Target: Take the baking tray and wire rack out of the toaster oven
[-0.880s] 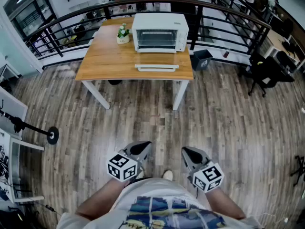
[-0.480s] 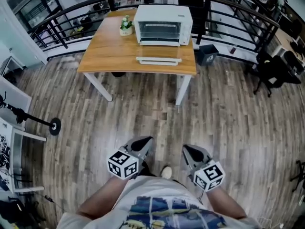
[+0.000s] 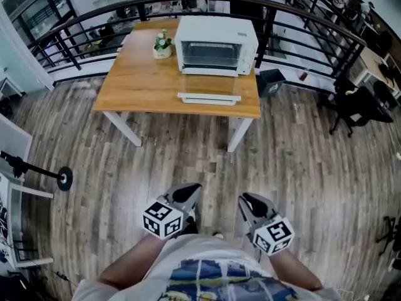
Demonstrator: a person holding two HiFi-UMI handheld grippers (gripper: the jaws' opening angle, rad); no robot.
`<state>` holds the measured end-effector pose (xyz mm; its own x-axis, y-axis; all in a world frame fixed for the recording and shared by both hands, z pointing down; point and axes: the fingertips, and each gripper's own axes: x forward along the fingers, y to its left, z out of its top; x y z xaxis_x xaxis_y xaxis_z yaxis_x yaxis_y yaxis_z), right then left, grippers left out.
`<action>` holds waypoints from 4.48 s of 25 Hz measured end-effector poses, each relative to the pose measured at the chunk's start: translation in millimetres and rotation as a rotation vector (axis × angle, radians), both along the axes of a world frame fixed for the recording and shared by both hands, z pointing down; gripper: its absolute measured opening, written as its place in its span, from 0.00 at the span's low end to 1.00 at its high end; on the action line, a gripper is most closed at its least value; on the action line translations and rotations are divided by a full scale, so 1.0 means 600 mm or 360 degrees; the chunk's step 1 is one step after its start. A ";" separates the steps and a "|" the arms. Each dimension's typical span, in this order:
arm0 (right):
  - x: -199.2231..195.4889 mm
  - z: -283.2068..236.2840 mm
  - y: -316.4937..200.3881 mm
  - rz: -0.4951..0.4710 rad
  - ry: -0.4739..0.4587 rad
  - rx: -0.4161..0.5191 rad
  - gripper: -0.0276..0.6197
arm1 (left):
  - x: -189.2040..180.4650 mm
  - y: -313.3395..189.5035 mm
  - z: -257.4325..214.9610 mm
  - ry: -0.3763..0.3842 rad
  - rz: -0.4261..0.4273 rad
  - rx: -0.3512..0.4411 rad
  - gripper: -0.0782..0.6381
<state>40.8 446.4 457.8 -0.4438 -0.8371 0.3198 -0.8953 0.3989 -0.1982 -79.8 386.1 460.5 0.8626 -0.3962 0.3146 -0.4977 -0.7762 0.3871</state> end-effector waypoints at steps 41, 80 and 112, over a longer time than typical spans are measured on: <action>0.233 -0.014 -0.626 -0.0102 0.0023 -0.0049 0.09 | 0.269 -0.729 0.012 0.0224 -0.0202 -0.0229 0.23; 0.360 -0.007 -0.788 0.0288 0.0041 -0.0114 0.08 | 0.317 -1.176 0.168 0.0972 -0.0820 -0.0945 0.23; 0.401 0.012 -0.758 0.0439 0.0008 -0.0155 0.05 | 0.334 -1.226 0.178 0.1214 -0.0909 -0.0990 0.11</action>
<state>281.5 -8.7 465.0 -0.2016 -0.8913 0.4062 -0.9684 0.1193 -0.2189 120.4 -349.4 567.5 0.6566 -0.7514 0.0646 -0.1862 -0.0786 0.9794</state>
